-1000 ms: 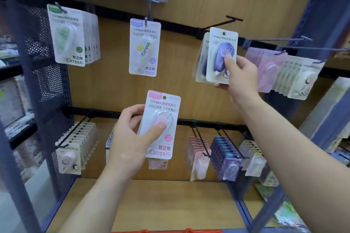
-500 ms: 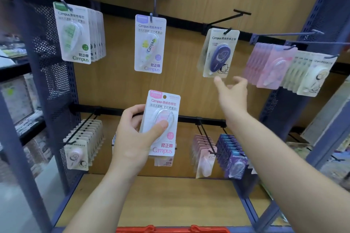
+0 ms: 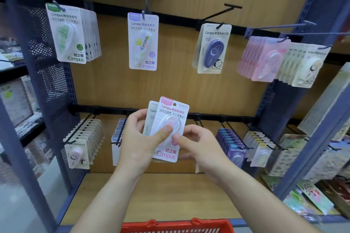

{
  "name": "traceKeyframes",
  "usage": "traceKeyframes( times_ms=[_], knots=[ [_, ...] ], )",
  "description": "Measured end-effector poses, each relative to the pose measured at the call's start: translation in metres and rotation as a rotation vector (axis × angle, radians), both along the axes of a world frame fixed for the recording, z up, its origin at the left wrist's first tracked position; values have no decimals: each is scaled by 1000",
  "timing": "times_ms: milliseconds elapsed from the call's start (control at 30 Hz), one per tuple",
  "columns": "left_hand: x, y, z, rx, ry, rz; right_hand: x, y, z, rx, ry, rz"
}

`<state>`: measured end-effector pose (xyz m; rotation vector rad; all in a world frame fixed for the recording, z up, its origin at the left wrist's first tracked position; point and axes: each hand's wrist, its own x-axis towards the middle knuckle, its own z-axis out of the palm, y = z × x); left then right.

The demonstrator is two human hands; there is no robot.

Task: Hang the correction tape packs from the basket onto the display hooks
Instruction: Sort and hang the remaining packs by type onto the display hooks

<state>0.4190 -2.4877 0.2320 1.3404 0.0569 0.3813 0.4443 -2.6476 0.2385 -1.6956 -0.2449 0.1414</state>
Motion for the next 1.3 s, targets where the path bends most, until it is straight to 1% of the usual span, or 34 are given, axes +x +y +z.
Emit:
traceKeyframes(
  times_ms=[100,233,433,633,733,867,1000,1133,1300],
  knots=[
    [1,-9,0,-8,25,-13,-2,-12,-2,34,22,-55],
    [5,-24,-6,39,52,5,-7,-32,-3,96,54,-124],
    [3,-40,-28,181,125,-4,-15,-71,-28,83,101,-186],
    [-6,-28,-84,234,360,-1,-13,-121,-83,-6,203,-337],
    [-7,-24,-105,265,446,-24,-11,-137,-116,-91,283,-365],
    [-8,-23,-124,304,527,-48,-3,-145,-147,-213,364,-317],
    [-4,-20,-133,307,565,-32,7,-141,-167,-287,373,-274],
    [0,-15,-136,320,569,-16,21,-127,-164,-258,355,-236],
    [3,-6,-138,317,566,3,29,-94,-156,-241,274,-67]
  ],
)
